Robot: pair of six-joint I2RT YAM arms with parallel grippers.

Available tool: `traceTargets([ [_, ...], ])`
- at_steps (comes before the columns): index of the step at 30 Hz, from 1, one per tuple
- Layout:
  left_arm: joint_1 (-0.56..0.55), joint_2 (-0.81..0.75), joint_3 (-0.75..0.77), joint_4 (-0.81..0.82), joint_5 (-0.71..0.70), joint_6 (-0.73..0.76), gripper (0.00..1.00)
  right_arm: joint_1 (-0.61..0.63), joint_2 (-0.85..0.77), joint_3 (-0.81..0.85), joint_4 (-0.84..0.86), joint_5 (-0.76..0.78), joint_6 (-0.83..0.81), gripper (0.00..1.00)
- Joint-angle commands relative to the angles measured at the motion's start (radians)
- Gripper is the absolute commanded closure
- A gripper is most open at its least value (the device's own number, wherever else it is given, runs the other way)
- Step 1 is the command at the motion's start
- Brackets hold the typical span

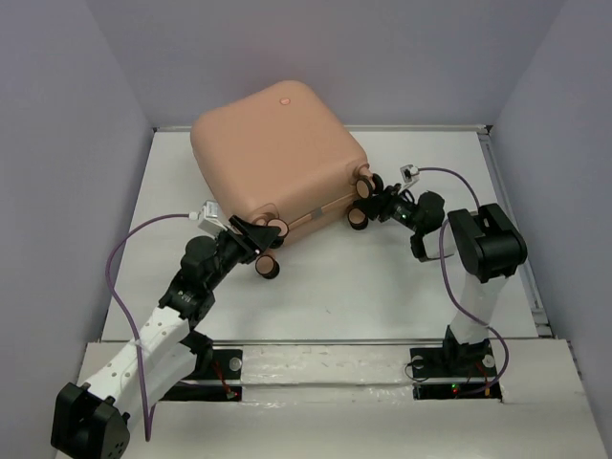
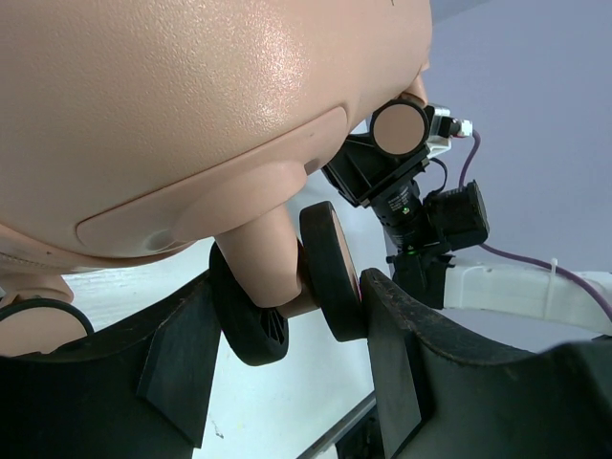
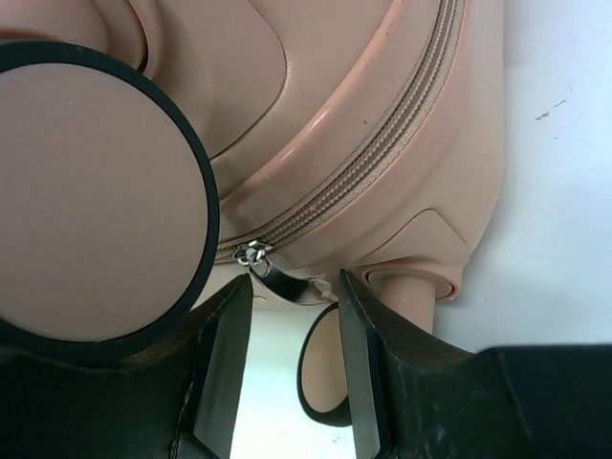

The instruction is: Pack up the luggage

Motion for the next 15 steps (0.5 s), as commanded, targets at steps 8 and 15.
traceTargets([
  [8, -0.02, -0.025, -0.003, 0.113, 0.131, 0.069, 0.94, 0.033, 0.023, 0.112, 0.408, 0.074, -0.017, 0.63],
  [15, -0.02, -0.014, 0.0, 0.116, 0.128, 0.069, 0.94, 0.042, 0.028, 0.126, 0.439, 0.082, 0.029, 0.87],
])
